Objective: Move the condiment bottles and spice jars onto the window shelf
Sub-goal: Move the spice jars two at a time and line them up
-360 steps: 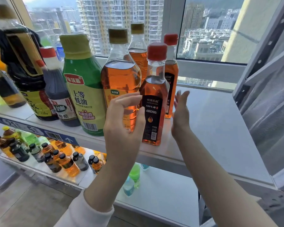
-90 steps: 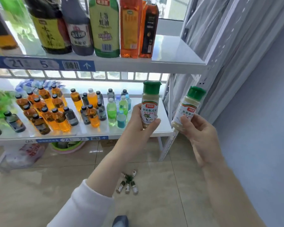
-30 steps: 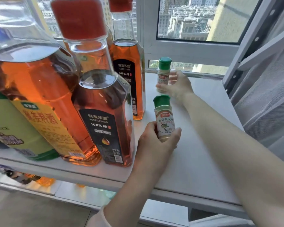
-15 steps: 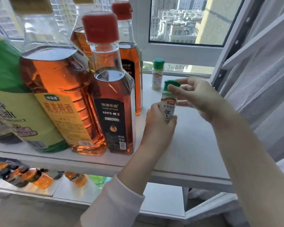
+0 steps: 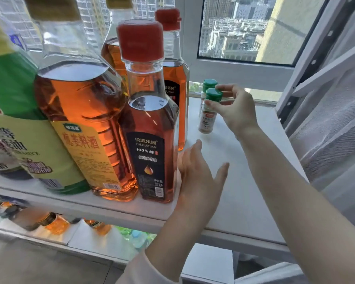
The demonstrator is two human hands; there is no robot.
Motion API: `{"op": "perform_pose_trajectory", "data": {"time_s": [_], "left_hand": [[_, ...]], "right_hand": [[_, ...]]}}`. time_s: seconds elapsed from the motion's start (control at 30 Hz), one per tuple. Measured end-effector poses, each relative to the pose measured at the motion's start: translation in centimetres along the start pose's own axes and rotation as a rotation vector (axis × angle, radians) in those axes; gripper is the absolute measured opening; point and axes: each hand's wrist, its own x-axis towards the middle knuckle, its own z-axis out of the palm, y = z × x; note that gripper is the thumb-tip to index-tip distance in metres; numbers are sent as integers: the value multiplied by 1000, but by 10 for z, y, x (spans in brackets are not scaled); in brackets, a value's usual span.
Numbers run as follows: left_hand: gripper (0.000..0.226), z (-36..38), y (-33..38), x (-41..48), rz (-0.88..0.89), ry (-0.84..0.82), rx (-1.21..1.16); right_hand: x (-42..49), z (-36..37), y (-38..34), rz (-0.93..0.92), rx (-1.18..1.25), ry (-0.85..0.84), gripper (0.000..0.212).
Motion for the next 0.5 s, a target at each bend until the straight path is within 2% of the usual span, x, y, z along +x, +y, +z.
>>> {"op": "perform_pose_trajectory", "data": {"time_s": [0.5], "left_hand": [[66, 1, -3, -3, -10, 16, -35]], "right_hand": [[16, 21, 13, -62, -91, 11, 47]]}}
